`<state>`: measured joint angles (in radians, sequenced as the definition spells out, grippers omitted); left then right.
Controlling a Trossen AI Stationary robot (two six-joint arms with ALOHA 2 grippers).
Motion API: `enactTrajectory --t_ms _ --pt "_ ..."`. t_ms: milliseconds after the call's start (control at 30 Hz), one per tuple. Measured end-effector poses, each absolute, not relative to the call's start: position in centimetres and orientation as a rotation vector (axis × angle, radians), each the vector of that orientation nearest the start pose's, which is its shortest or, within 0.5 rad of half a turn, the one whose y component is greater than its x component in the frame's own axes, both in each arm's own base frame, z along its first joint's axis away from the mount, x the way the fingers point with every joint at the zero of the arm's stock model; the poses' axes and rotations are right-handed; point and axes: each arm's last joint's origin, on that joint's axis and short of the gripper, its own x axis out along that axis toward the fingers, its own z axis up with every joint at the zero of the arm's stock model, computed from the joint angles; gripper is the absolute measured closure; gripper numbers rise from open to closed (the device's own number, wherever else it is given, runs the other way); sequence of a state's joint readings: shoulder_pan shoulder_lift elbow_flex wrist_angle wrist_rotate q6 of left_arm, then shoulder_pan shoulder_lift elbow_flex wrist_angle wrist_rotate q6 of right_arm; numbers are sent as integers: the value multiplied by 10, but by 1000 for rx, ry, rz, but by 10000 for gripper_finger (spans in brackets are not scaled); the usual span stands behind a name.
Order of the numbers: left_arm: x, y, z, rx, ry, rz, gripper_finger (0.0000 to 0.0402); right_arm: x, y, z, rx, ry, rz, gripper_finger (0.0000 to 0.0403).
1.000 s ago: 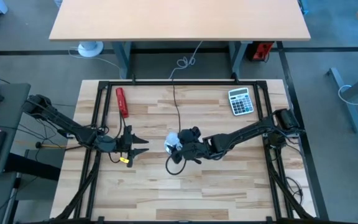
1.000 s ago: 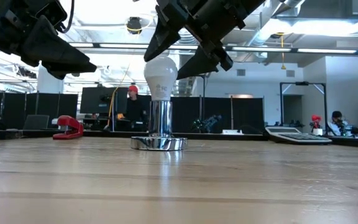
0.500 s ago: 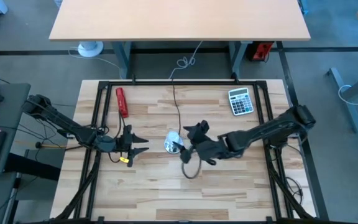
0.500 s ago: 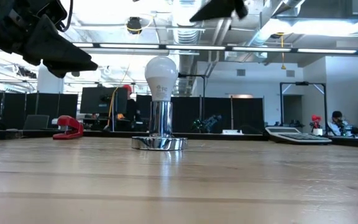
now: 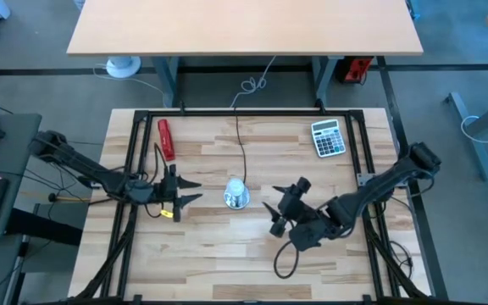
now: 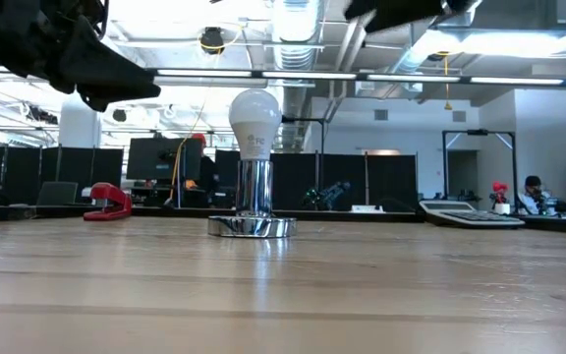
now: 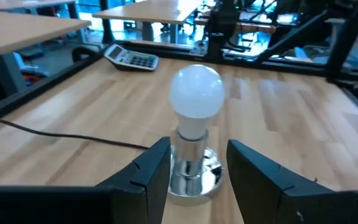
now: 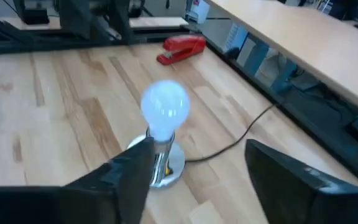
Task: Screw lightbulb
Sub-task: Insert the lightbulb into the silver lamp socket
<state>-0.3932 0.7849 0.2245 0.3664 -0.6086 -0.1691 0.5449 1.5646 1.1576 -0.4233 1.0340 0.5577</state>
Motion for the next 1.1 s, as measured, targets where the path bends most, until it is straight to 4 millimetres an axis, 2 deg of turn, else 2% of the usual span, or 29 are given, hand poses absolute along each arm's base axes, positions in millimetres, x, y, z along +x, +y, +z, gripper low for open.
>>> enactTrajectory --t_ms 167,300,400,600,667,800,867,967,1100 --pt "159 -40 195 2 144 262 254 279 142 229 -80 433 -621 223" --pt "161 -35 202 87 95 267 254 270 132 202 -72 420 -642 316" --pt "163 -29 204 168 85 304 254 258 120 190 -59 406 -651 384" --pt "166 -7 205 161 89 401 254 227 87 195 -59 314 -597 385" --pt "167 2 205 128 84 394 254 219 74 200 -62 258 -493 390" --pt "168 18 204 72 76 360 254 206 46 209 -117 83 -148 398" --pt "169 23 203 46 72 326 254 202 32 208 -118 58 -70 398" --pt "172 26 203 8 58 223 254 201 13 200 -13 137 -112 396" --pt "178 25 194 5 113 120 254 203 -1 191 188 191 -199 396"
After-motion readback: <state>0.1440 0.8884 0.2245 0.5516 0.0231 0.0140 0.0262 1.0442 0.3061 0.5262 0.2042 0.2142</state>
